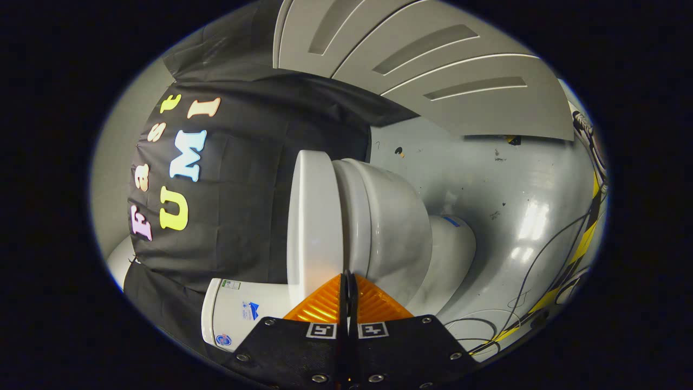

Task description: Open the toilet lid.

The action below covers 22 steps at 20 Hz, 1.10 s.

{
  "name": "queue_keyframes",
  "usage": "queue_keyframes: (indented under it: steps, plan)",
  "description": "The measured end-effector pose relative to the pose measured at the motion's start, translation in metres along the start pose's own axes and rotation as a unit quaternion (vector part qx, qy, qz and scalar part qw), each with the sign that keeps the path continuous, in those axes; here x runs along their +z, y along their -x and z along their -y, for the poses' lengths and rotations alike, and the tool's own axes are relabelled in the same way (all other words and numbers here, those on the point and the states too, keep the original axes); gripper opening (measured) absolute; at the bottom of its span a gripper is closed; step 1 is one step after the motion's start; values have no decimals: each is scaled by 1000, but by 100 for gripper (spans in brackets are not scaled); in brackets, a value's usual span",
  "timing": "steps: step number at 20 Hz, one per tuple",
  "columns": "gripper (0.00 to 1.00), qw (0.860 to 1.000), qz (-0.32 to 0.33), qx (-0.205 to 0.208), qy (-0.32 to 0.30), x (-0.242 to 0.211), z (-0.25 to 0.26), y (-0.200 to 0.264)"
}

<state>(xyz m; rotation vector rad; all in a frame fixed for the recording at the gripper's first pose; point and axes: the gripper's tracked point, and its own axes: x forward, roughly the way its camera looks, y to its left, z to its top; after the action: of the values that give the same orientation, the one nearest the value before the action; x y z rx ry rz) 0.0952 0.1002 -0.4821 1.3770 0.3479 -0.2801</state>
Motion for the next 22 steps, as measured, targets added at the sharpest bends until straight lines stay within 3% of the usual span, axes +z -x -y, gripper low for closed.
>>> queue_keyframes:
  steps: [12, 22]
  plan:
    - [0, 992, 12, -41, 119, 1, -9, 3]
    - [0, 980, 30, -41, 193, 4, -36, 13]
